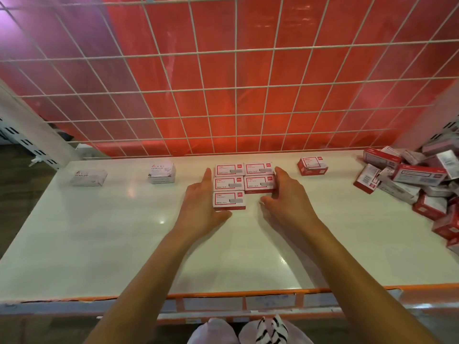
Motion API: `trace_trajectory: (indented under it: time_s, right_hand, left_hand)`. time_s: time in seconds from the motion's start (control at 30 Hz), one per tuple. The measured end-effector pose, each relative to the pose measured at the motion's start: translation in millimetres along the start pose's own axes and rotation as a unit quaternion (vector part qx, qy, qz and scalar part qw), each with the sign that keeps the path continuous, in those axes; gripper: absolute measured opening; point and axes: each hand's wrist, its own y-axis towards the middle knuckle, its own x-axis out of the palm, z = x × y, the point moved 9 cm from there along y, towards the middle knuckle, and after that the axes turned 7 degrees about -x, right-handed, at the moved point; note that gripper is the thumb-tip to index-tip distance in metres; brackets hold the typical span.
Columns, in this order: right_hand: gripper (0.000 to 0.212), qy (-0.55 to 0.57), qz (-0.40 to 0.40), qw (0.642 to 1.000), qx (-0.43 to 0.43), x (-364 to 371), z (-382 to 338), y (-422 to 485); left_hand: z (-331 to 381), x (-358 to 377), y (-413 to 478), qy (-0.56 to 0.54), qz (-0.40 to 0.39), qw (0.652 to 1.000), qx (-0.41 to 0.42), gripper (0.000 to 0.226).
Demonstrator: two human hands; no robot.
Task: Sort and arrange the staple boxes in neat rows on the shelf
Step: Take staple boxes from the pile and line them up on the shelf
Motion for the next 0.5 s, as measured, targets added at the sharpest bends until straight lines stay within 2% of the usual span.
trace_trajectory:
  time_s: [0.17, 0.5]
  right_hand:
    - [0.048, -0.02, -0.004, 1.0, -0.008, 3, -1, 8]
    - [0.043, -0.109, 0.021, 0.994, -0.014, 4, 4, 14]
  left_hand:
    - [0, 3, 12, -0.042, -0.036, 0.998, 0.0, 0.066]
    - [3, 7, 16, -0.028, -0.025, 0.999, 0.012, 0.073]
